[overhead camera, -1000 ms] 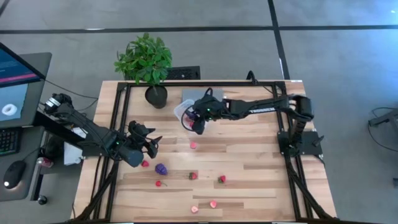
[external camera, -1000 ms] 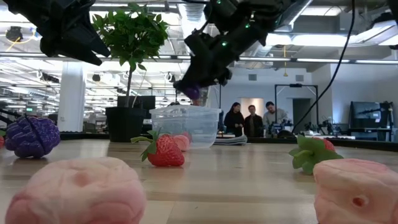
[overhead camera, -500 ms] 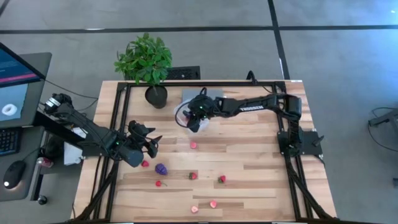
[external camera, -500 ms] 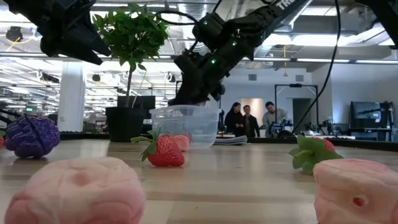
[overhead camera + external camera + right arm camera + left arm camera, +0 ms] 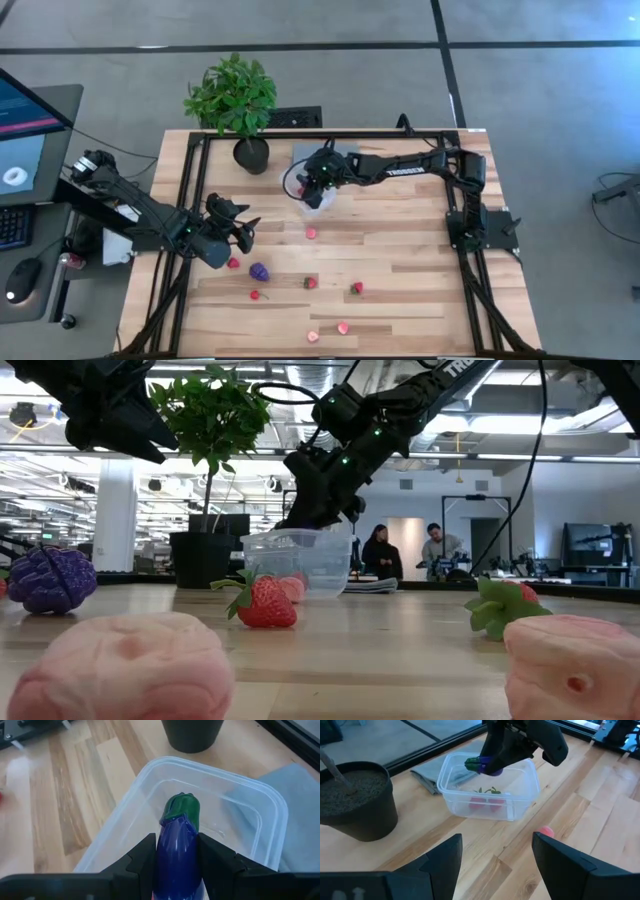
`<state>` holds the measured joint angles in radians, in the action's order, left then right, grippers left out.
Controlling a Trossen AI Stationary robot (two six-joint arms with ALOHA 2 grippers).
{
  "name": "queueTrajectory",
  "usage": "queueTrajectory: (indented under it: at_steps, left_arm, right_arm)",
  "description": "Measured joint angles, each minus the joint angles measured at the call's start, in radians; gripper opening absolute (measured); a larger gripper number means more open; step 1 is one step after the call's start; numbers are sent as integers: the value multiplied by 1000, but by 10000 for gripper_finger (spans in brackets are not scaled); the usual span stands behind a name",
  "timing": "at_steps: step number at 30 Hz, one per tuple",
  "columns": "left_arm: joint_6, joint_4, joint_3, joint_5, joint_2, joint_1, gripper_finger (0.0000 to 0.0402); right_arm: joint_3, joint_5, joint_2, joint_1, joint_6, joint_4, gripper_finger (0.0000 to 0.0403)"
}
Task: Pick and placing Produce into tupperware
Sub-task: Put the violet eggplant into the transparent bin, then put the violet grapes into the transparent bin
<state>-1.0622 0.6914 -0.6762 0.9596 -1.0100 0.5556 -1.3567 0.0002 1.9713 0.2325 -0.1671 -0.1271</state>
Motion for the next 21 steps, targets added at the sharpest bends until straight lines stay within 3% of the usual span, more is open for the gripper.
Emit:
queueTrajectory:
  at_steps: [11, 21]
  left_arm:
    - [0, 0, 0, 3, 0, 0, 231]
    - [0, 0, 0, 3, 0, 0, 231]
  right_arm:
    - [0, 0, 0, 0, 1, 1, 163]
    - [0, -1, 0, -2, 1, 1, 221]
